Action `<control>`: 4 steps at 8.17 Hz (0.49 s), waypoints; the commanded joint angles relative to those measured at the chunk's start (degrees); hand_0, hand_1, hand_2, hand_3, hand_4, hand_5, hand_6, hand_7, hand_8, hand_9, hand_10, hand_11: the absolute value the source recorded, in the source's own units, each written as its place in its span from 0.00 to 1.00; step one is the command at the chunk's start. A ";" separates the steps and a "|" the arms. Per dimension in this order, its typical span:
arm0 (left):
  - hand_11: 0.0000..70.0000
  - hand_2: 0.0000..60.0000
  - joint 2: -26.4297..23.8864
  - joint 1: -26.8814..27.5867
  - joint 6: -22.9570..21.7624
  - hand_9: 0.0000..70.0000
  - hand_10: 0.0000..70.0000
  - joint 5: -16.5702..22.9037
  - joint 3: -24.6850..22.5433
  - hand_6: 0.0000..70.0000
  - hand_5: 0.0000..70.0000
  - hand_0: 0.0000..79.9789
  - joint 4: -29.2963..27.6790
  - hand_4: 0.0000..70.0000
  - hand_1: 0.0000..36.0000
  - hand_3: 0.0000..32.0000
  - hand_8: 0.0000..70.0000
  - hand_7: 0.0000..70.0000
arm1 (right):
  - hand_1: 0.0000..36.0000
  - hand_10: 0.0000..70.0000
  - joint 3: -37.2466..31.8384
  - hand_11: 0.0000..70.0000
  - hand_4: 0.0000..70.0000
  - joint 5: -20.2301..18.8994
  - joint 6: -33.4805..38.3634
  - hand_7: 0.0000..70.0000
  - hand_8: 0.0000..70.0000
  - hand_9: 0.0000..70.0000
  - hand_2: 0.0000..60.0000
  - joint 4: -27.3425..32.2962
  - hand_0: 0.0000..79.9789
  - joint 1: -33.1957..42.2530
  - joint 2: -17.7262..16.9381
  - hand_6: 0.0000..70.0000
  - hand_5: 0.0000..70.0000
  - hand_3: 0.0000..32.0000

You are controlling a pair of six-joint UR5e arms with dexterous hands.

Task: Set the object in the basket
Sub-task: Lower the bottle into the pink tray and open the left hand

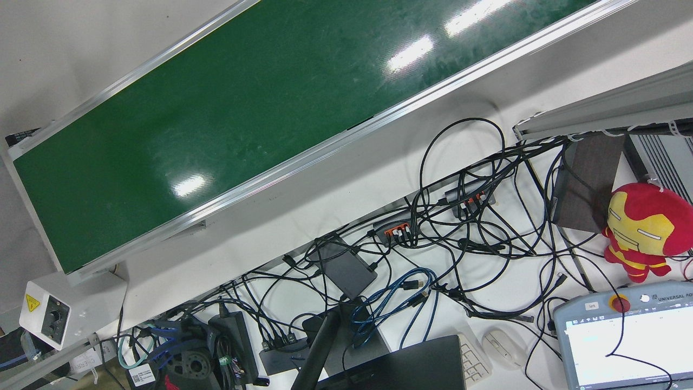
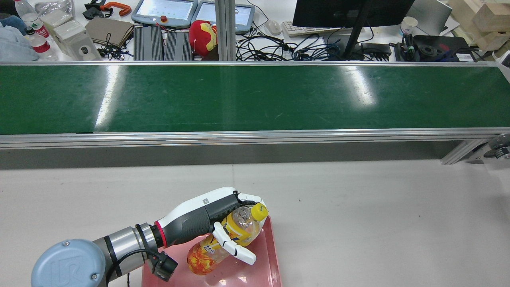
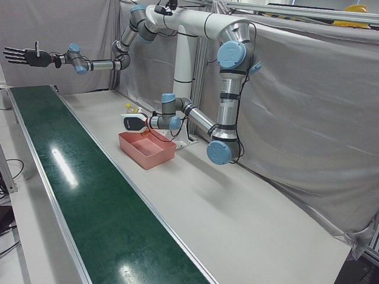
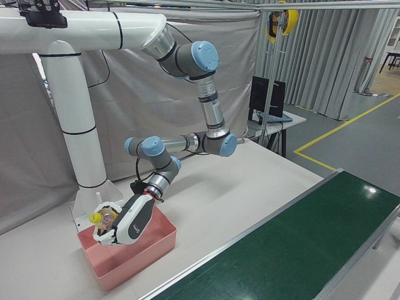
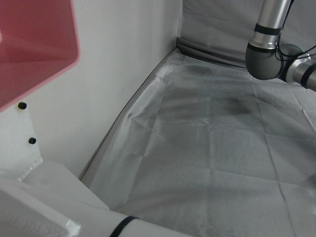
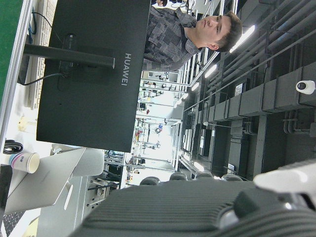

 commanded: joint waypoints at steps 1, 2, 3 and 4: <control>0.35 0.00 2.82 -0.44 0.69 0.31 0.24 0.21 -1.16 0.13 0.56 0.60 0.69 0.29 0.02 0.00 0.23 0.17 | 0.00 0.00 0.06 0.00 0.00 0.00 0.00 0.00 0.00 0.00 0.00 0.00 0.00 0.09 0.03 0.00 0.00 0.00; 0.29 0.00 5.81 -0.53 0.86 0.21 0.20 0.12 -2.13 0.06 0.46 0.56 -0.79 0.16 0.00 0.00 0.16 0.13 | 0.00 0.00 -0.03 0.00 0.00 0.00 0.00 0.00 0.00 0.00 0.00 0.00 0.00 0.00 0.03 0.00 0.00 0.00; 0.26 0.00 6.10 -0.27 0.86 0.17 0.18 0.12 -2.22 0.00 0.37 0.51 -1.06 0.06 0.00 0.00 0.13 0.07 | 0.00 0.00 -0.03 0.00 0.00 0.00 0.00 0.00 0.00 0.00 0.00 0.00 0.00 0.00 -0.05 0.00 0.00 0.00; 0.20 0.00 5.93 0.00 0.86 0.14 0.14 0.03 -2.14 0.00 0.26 0.42 -1.07 0.03 0.00 0.00 0.11 0.00 | 0.00 0.00 0.06 0.00 0.00 0.00 0.00 0.00 0.00 0.00 0.00 0.00 0.00 0.00 0.03 0.00 0.00 0.00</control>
